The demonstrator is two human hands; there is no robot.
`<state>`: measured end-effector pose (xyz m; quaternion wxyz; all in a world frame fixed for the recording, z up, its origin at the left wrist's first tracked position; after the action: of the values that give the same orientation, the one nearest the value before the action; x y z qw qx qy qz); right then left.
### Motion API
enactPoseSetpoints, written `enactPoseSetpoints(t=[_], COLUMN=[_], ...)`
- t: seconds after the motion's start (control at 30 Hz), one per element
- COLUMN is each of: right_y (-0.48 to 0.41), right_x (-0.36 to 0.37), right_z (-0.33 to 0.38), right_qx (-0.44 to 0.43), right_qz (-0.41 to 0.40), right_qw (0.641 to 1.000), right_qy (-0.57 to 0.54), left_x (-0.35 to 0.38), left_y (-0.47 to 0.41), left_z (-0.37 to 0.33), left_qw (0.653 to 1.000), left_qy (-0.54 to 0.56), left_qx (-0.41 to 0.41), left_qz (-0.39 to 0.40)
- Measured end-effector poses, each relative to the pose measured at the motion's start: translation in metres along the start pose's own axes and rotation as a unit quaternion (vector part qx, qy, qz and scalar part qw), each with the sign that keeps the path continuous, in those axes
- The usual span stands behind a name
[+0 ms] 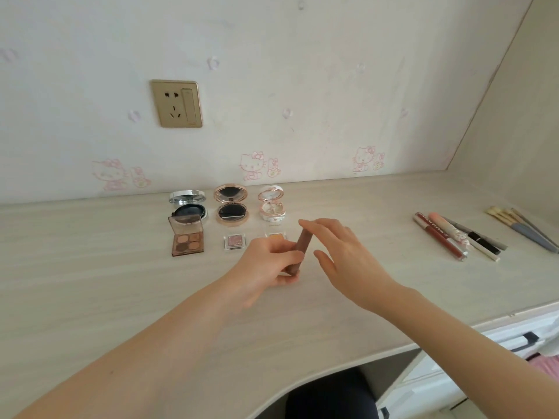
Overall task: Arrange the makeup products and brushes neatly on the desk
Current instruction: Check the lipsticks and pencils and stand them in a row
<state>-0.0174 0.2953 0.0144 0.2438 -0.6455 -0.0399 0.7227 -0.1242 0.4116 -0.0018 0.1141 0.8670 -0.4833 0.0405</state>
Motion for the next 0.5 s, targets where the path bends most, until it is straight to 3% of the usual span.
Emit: enactPoseSetpoints(t=[0.23,0.4,0.5], right_y=[-0.001,0.001,0.001], right_x=[0.012,0.021,0.023], right_z=[0.014,0.024,0.033], right_qx=[-0.071,-0.078,-0.087], right_qz=[0.035,0.06,0.061], right_qw=[0.997,0.995,0.994], right_qy=[0.026,0.033,0.027], left_x=[-0.024,-0.033,-0.033], left_y=[0.015,0.024,0.029], left_z=[-0.002,0.0,0.002], left_qw=[0.963,0.898,0.834], left_qy=[-0.255,-0.412,-0.519], left_qx=[0.083,0.156,0.188], left_qz=[0.008,-0.011,0.004])
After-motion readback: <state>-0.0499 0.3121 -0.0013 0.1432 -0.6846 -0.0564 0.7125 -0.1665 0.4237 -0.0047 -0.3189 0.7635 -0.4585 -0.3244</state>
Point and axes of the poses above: each hand's wrist, its own y-axis away from the middle knuckle, its own x-axis out of the palm, z = x × y, the point moved 3 cm from there along -y, towards the middle knuckle, and after that the axes turned 9 degrees about y, right-handed, at the moved point
